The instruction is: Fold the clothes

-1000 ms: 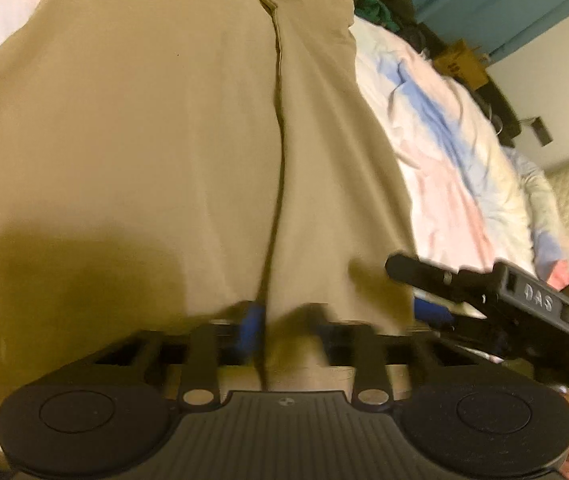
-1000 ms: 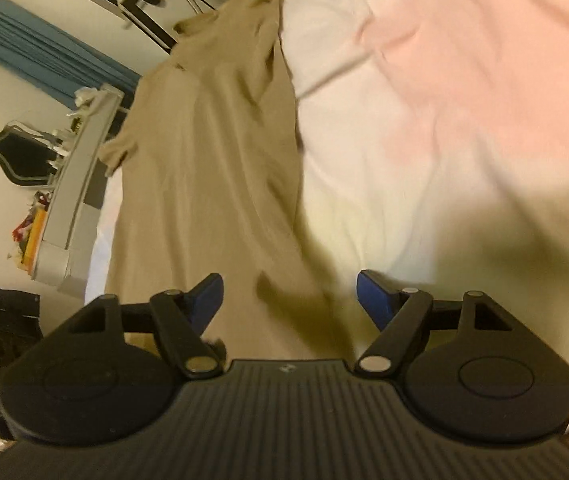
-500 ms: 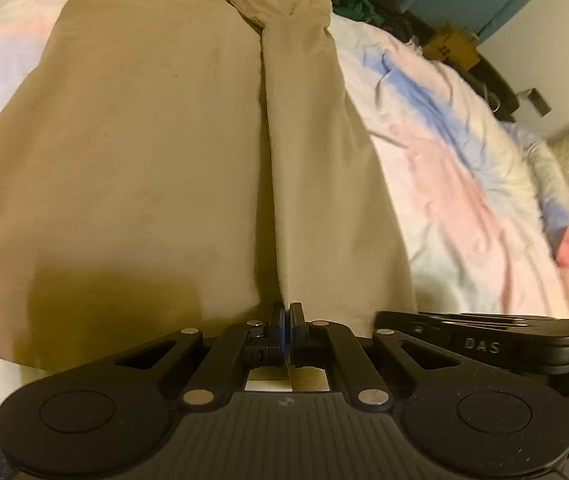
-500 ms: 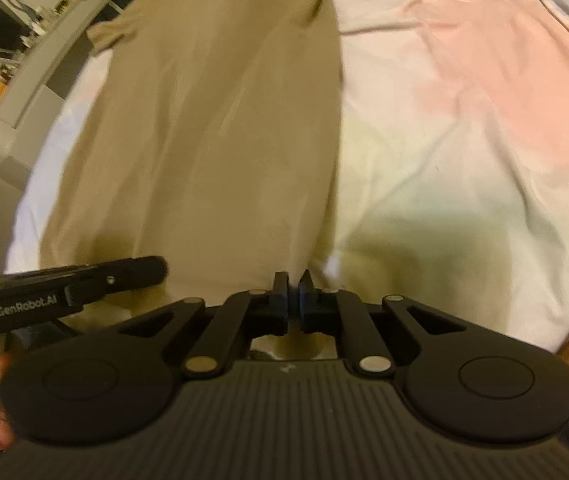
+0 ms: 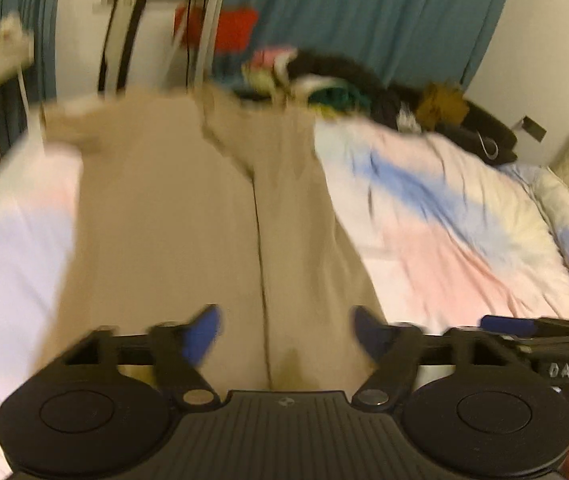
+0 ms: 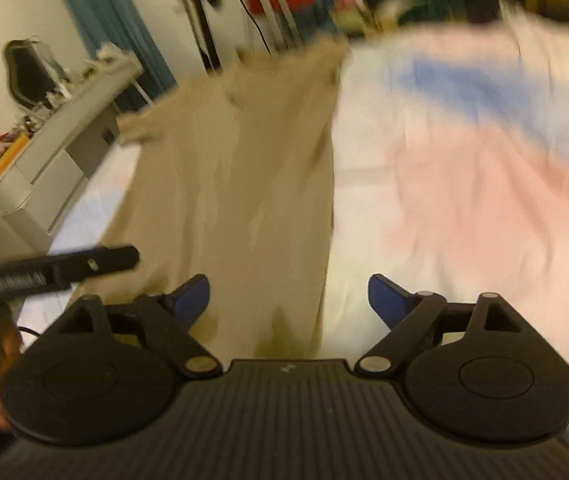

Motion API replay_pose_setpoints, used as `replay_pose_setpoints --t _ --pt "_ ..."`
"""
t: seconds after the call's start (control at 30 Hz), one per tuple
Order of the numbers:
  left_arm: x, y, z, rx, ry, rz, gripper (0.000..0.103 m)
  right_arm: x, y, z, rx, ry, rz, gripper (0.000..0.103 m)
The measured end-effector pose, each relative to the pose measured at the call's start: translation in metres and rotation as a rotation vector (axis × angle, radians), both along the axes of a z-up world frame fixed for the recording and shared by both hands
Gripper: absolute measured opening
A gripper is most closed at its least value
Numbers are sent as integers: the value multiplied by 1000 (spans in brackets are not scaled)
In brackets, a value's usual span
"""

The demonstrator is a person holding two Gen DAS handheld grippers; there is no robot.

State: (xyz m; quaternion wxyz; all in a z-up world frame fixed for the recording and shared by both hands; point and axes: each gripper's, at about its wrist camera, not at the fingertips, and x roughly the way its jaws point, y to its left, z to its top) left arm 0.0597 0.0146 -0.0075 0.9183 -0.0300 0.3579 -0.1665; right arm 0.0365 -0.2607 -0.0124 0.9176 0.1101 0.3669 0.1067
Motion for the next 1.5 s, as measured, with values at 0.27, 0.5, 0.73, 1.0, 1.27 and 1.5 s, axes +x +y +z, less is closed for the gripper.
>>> replay_pose_setpoints --t 0.27,0.5,0.73,1.0,1.27,1.5 --pt "2 26 20 24 -177 124 103 33 12 19 -93 -180 23 88" --pt "8 54 13 112 -231 204 103 98 62 24 -123 -247 100 88" --pt "30 78 -3 255 -336 284 103 208 137 20 -202 -239 240 87" --pt "71 140 -33 38 -211 441 103 342 254 -17 -254 -189 433 87" --pt "101 167 -59 -95 -158 545 102 388 359 -60 -247 -219 591 83" --pt "106 173 -67 -146 -132 546 102 404 339 -44 -81 -255 465 9"
